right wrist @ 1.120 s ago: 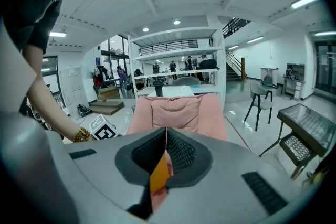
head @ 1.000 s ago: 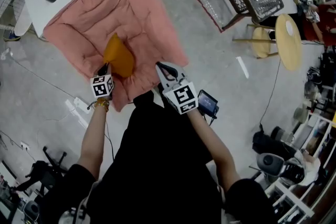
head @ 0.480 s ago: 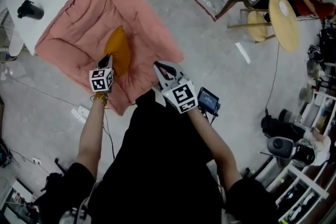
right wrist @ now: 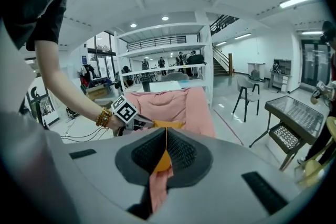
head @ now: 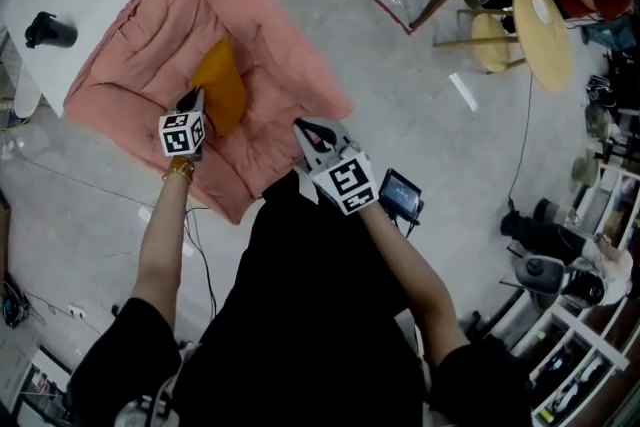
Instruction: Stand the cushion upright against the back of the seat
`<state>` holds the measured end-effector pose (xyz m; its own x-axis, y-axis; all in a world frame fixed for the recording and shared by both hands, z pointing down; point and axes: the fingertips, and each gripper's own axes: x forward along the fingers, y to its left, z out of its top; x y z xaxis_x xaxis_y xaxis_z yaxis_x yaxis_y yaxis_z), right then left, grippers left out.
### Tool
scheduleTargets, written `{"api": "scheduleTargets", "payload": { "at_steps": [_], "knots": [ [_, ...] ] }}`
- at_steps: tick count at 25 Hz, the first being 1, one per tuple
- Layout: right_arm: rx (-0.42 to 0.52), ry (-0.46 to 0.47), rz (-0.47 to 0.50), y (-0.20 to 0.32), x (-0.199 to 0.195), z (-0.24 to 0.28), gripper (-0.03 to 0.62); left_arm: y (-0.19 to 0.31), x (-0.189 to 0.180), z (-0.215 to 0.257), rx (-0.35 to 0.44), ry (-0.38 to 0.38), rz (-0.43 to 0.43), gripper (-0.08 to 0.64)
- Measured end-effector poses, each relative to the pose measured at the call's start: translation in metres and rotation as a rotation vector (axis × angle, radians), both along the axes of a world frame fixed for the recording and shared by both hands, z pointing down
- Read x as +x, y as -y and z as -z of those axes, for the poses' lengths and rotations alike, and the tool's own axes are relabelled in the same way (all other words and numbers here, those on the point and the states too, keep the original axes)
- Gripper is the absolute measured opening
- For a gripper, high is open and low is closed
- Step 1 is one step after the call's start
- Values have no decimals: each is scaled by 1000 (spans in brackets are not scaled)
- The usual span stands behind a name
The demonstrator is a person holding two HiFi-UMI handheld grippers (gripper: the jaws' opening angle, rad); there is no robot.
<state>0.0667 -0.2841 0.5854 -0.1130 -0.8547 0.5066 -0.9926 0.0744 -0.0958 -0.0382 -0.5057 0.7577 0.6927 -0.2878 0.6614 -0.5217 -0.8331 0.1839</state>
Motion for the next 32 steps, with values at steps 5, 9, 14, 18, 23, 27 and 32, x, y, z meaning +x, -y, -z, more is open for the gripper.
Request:
{"api": "scheduleTargets", "payload": {
  "at_steps": [5,9,14,18,23,27,32],
  "knots": [
    [-19,27,51,32,-13,-18,15,41,-20,-18,-8,61,61,35],
    [-14,46,103,69,-29,-33,15,57,-35,-30,-11,91,87,35],
    [-1,83,158,121,-49,-54,15,66,-42,-39,4,100,123,35],
    [1,103,161,153,-47,-76,15,85,-45,-47,34,121,176,35],
    [-21,102,167,174,-47,-112,15,106,-55,-64,64,167,221,37],
    [-42,105,179,197,-49,-147,15,129,-57,-75,82,165,257,37],
    [-71,96,238,232,-53,-217,17,140,-59,-76,161,66,256,45]
  ]
}}
